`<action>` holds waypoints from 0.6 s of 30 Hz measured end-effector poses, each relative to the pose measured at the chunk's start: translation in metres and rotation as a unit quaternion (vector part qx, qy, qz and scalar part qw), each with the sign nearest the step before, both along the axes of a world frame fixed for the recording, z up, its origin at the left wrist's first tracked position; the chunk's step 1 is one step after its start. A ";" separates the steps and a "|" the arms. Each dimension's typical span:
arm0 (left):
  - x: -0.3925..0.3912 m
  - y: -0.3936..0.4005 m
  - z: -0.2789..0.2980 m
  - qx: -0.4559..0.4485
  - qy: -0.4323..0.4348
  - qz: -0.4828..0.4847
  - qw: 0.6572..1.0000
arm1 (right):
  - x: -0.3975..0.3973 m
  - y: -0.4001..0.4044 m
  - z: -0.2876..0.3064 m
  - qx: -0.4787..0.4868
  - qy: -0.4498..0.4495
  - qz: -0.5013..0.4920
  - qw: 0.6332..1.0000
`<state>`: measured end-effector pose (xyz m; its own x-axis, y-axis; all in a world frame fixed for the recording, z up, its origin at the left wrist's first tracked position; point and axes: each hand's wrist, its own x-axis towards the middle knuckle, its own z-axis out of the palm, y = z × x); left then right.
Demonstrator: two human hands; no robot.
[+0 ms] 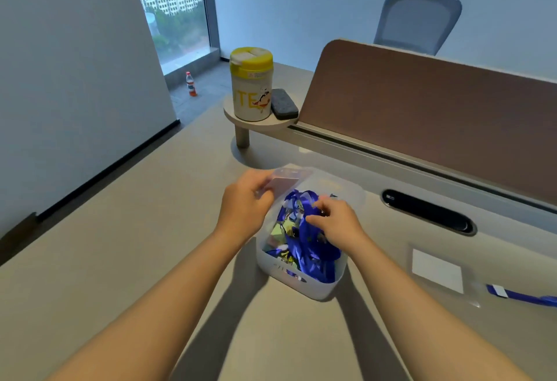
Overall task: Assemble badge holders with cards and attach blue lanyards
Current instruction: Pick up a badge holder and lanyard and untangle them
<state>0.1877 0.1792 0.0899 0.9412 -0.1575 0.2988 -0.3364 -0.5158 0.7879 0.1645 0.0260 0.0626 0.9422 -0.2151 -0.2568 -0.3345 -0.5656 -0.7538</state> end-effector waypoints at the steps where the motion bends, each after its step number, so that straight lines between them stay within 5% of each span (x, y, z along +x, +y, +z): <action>1: 0.001 0.001 -0.001 0.001 -0.002 0.001 1.000 | -0.001 0.001 -0.004 -0.036 0.022 0.021 0.999; 6: -0.002 -0.004 -0.003 0.003 0.004 -0.016 1.000 | -0.014 -0.009 0.002 -0.097 0.001 0.019 0.995; 18: -0.095 -0.140 0.010 0.016 0.021 -0.165 0.986 | -0.163 -0.139 0.044 -0.003 -0.064 -0.130 0.989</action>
